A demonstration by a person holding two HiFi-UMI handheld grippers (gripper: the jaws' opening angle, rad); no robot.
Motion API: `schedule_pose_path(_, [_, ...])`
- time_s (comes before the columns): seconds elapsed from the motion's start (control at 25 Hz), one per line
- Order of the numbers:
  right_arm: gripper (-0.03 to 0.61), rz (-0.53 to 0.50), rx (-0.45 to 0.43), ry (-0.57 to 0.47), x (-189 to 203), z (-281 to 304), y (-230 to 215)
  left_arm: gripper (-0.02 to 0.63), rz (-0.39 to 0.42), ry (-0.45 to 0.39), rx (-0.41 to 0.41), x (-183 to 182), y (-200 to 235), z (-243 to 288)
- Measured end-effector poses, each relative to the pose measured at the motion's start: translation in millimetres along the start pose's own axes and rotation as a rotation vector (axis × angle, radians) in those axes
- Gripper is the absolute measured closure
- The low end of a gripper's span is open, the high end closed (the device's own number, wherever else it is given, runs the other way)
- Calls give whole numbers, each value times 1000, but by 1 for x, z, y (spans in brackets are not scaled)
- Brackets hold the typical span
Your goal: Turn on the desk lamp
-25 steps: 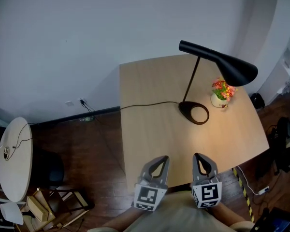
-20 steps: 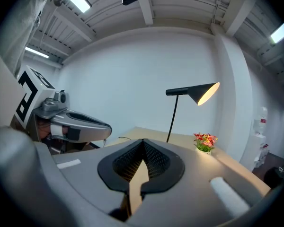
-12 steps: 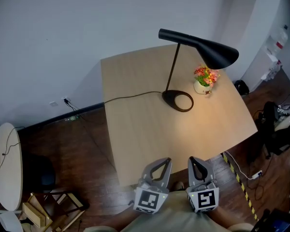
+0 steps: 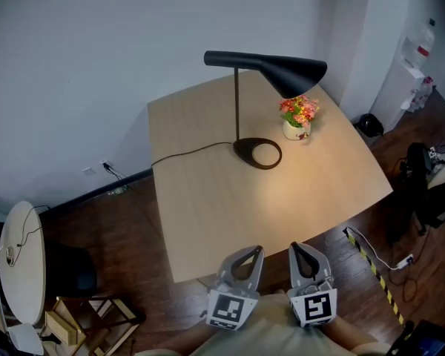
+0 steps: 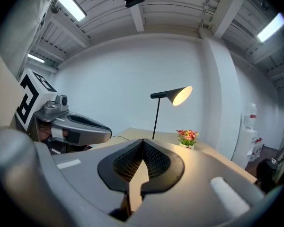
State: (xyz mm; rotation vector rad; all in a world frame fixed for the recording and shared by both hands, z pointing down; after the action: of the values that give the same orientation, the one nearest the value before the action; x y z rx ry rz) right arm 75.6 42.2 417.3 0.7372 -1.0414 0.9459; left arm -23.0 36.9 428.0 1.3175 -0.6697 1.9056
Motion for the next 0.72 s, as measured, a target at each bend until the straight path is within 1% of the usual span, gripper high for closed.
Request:
schedule_pose_path(0.2, [580,16,-37,-28,13,-26,-20,615,16,35,-32,-1,-38,1])
schedule_pose_path(0.44, [580,44,-132,-74,27,-47,-24,615,21,99,-112,7,-70,-11])
schedule_pose_path(0.6, [579,62,-203,-74,35,-50,-19,615,-5,146,-172,17,-77,-22])
schedule_pose_path(0.72, [578,56,-228,-78,40,-52,-15,615,-15,137,-203,18,-76,-27])
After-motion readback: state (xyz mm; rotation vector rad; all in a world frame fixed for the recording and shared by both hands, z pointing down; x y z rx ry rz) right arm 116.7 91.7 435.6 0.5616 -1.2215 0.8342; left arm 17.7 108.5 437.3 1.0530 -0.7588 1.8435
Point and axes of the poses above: the fingertips, and each gripper's own axes: z forward along the fingers, y to its left, x out of its underside, the point moved 3 cm from there along -z, backward along the fingers, and after that the axes turned 10 degrees about y, right-handed, at the moved point
